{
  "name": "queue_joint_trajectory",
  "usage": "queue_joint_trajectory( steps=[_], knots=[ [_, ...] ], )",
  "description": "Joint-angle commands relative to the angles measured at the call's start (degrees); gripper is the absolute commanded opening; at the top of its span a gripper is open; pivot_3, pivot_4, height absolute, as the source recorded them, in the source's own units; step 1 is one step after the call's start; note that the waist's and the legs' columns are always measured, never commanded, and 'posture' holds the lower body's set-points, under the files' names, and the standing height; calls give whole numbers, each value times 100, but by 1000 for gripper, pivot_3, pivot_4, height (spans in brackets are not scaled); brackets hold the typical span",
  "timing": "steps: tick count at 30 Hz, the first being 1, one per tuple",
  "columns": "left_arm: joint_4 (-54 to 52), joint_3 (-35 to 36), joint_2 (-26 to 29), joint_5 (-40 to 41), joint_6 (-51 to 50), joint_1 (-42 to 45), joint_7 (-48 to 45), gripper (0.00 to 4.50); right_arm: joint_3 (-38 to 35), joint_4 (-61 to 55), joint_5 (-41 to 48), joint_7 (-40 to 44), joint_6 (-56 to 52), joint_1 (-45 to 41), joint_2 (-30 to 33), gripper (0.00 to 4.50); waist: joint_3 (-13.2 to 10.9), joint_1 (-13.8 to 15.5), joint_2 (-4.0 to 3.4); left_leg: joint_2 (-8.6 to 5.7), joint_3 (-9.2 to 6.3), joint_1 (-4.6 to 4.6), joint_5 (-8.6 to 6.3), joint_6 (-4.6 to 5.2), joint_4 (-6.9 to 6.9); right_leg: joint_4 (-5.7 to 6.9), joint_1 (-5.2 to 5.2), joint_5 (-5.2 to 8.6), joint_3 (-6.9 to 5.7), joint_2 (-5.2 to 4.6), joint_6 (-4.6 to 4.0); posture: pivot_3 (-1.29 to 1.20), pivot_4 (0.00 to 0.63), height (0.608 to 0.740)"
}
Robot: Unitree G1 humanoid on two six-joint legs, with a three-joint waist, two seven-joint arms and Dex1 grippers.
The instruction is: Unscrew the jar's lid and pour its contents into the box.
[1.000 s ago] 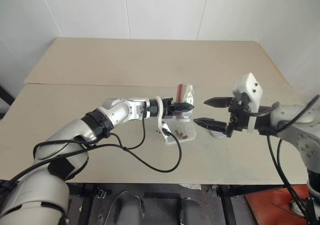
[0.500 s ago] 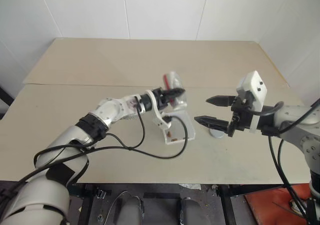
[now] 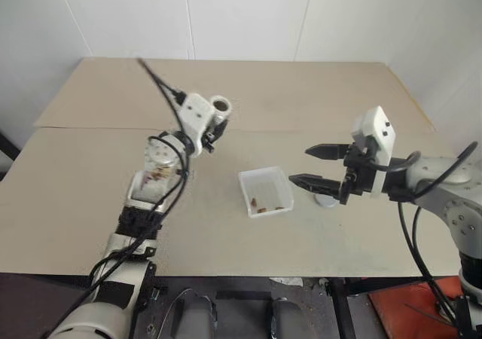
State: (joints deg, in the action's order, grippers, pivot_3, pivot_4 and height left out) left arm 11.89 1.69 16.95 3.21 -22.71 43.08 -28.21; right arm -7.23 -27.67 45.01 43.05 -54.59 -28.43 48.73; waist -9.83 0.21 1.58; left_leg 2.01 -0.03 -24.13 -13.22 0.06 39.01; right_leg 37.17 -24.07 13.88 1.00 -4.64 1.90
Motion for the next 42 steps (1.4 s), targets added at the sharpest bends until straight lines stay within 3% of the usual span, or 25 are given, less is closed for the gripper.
queue_joint_trajectory(
  steps=[1, 9, 17, 20, 24, 27, 31, 36, 42],
  knots=[
    [-19, 353, -115, 491, -280, -131, 27, 1924, -112, -74, -36, 73, 212, -101, 52, 4475, 0, -4, 0, 0, -1, 1, 0, 0, 0, 0, 1, 0, 0, 0, 0, 0, 150, 740],
    [183, 266, -214, 679, 450, -710, -221, 1924, -164, -123, -8, 110, 207, -71, 92, 4475, 0, 10, 0, 0, -1, 0, 0, 0, -1, -1, 0, 0, 0, -1, -1, 0, 150, 740],
    [-92, 104, -66, 603, 922, -1321, -305, 4458, -180, -211, 10, 90, 211, 0, 87, 4500, 0, 19, 0, 0, 0, 2, 0, 0, -2, -1, 1, 0, 1, -1, -1, 0, 150, 740],
    [-603, 160, 227, 735, 707, -1647, -519, 4458, -183, -249, 11, 63, 195, 36, 78, 4500, 0, 2, 0, 1, 0, 2, 0, 0, -4, -2, 0, 0, 3, -1, -1, 0, 150, 740],
    [-1677, 359, 1125, 1366, 206, -2334, -1487, 4458, -211, -317, 4, 47, 184, 152, 99, 4500, 1, -73, -1, 8, 3, 3, 0, 0, -10, -2, -5, 0, 8, 4, -1, 0, 150, 740],
    [-2503, 1100, 2398, 2083, 46, -3109, -2709, 4458, -280, -345, 32, 117, 210, 286, 158, 4500, 1, -124, -1, 11, 5, 8, 0, 0, -11, -1, -3, 0, 7, 5, -2, 0, 150, 740],
    [-2559, 2211, 3474, 2851, 235, -3685, -3967, 4458, -233, -251, -107, 279, 413, 425, 224, 4500, 2, -91, -3, 26, 15, 25, -1, -1, -17, -5, 4, 1, 11, 15, -6, 0, 150, 740],
    [-2048, 3037, 4098, 3075, 628, -3890, -4830, 4458, -312, -133, -167, 461, 554, 473, 297, 4500, 3, -59, -4, 27, 22, 36, -1, -2, -20, -9, 16, 4, 9, 14, -7, 0, 150, 740],
    [-1854, 3007, 4200, 3067, 695, -3710, -4819, 4458, -376, -3, -235, 652, 715, 545, 419, 4500, 3, -78, -4, 32, 26, 35, -1, -2, -24, -9, 12, 3, 12, 18, -8, 0, 150, 740]
  ],
)
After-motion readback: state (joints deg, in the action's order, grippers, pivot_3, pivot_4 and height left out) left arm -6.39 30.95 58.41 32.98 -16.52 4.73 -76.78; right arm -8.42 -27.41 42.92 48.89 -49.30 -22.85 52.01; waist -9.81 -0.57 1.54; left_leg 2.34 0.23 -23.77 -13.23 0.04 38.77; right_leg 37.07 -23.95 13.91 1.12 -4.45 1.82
